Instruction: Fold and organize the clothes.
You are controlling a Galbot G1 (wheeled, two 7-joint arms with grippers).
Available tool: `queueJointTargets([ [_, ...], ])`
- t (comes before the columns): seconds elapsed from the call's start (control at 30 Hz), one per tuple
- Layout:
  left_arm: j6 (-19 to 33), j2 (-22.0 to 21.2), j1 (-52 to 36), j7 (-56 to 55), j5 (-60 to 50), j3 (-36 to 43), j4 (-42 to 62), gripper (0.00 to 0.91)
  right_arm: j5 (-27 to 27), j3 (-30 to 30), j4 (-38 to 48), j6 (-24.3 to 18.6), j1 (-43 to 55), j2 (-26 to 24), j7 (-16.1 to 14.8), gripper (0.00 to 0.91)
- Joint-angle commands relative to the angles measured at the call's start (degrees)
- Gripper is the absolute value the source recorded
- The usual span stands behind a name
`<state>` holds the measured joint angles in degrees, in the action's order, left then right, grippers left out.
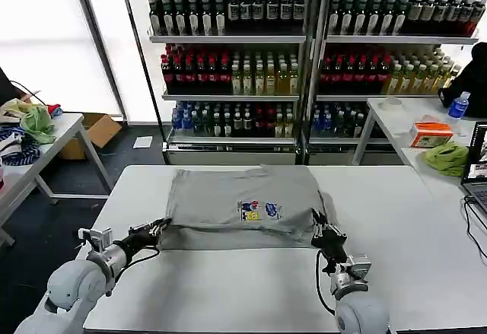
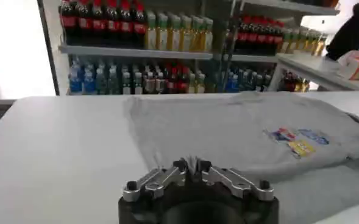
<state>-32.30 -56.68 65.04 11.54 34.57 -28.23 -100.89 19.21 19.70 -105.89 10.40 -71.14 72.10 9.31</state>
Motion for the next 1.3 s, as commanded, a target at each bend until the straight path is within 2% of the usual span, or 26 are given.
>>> queueJointTargets([
  [0.03, 0.2, -0.1, -3.1, -0.3, -1.6, -0.4, 3.1, 0.907, -2.6, -0.2, 1.5, 1.4, 2.0, 0.4, 0.8, 0.907],
  [0.17, 1.4, -0.1, 0.8, -1.0, -2.7, -3.4, -1.9, 0.907, -1.7, 2.4, -2.7, 2.0, -0.8, -0.2, 0.8, 0.907],
  [0.3, 2.9, -3.1, 8.9, -0.4, -6.5, -6.3, -7.9, 0.907, -1.2, 5.3, -5.9, 1.0, -4.3, -1.5, 1.4, 0.907],
  [0.47, 4.8, -7.7, 15.8, -0.7, -9.0, -8.4, -12.7, 0.907, -0.1, 6.9, -11.2, 0.8, -11.7, -4.3, 0.5, 0.907],
  [0.57, 6.3, -9.2, 18.6, -0.7, -9.4, -8.5, -13.1, 0.907, -0.3, 6.2, -10.8, 1.5, -13.8, -4.2, 2.0, 0.907],
  [0.73, 7.0, -10.3, 18.3, -1.0, -8.7, -8.3, -10.2, 0.907, 0.2, 4.2, -9.5, 4.8, -10.6, -2.1, 5.7, 0.907],
  [0.83, 6.7, -9.5, 17.3, -1.4, -7.1, -8.5, -9.5, 0.907, 1.7, 2.7, -8.5, 7.4, -8.2, -1.9, 7.4, 0.907],
  [1.2, 5.7, -9.9, 15.4, -1.9, -3.7, -5.9, -7.2, 0.907, 5.4, 1.7, -2.7, 9.5, -4.9, -1.1, 8.0, 0.907],
  [1.27, 5.5, -10.0, 15.0, -1.6, -3.5, -5.6, -7.1, 0.907, 6.2, 1.6, -2.4, 10.2, -4.7, -1.4, 8.2, 0.816],
  [1.3, 5.3, -10.0, 14.8, -1.6, -3.4, -5.4, -7.0, 0.836, 6.6, 1.5, -2.2, 10.7, -4.5, -1.6, 8.6, 0.725],
])
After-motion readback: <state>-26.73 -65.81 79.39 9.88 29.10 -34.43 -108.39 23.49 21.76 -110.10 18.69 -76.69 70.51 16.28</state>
